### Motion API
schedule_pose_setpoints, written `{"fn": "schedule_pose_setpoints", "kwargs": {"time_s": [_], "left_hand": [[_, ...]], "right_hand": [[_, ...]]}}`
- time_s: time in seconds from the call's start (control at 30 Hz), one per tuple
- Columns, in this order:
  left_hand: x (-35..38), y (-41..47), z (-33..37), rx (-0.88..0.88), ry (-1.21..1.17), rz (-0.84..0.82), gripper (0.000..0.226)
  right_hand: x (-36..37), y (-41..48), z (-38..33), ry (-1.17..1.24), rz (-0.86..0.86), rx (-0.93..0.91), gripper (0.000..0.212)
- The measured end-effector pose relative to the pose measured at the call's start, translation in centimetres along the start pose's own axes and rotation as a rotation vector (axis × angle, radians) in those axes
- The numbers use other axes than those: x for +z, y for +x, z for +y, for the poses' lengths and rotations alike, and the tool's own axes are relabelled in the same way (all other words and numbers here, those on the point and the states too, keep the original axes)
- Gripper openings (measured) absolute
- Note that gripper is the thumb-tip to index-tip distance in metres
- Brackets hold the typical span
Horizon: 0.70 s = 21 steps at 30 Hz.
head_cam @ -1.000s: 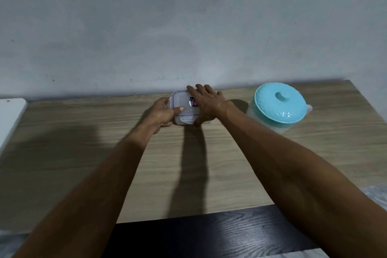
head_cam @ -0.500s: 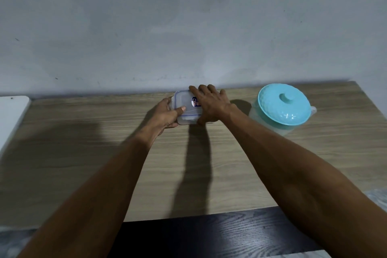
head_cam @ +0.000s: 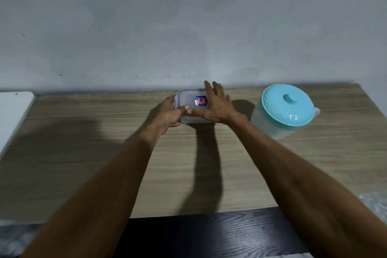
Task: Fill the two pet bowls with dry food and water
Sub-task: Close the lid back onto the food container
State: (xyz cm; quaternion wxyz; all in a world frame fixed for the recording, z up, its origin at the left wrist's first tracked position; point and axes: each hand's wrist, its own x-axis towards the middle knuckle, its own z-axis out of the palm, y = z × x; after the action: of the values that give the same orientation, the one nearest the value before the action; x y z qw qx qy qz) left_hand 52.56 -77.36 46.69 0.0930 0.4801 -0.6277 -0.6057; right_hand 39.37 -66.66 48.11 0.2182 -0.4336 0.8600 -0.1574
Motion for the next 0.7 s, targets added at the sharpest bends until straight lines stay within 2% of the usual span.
{"fn": "schedule_pose_setpoints", "kwargs": {"time_s": [0.1,0.17,0.3,0.43,0.57,0.7], "left_hand": [[0.1,-0.4,-0.1,0.021,0.000,0.028,0.055],[0.2,-0.5,0.0,0.036,0.012,0.050,0.057],[0.6,-1.0,-0.1,0.080,0.006,0.095,0.052],[0.8,-1.1,-0.3,0.109,-0.010,0.136,0.056],[1.1,-1.7,-0.4,0.104,-0.055,0.169,0.060],[1.6,-2.6,-0.5,0.179,-0.052,0.250,0.043]], "right_hand": [[2.1,-1.8,0.7,0.326,0.348,0.118,0.074],[3.0,-2.4,0.7,0.467,0.404,0.194,0.060],[3.5,-2.1,0.7,0.528,0.430,0.255,0.058],[3.1,-2.1,0.9,0.591,0.443,0.285,0.041],[3.4,-1.9,0.4,0.642,0.458,0.341,0.043],[3.6,-1.9,0.5,0.638,0.463,0.344,0.043]]}}
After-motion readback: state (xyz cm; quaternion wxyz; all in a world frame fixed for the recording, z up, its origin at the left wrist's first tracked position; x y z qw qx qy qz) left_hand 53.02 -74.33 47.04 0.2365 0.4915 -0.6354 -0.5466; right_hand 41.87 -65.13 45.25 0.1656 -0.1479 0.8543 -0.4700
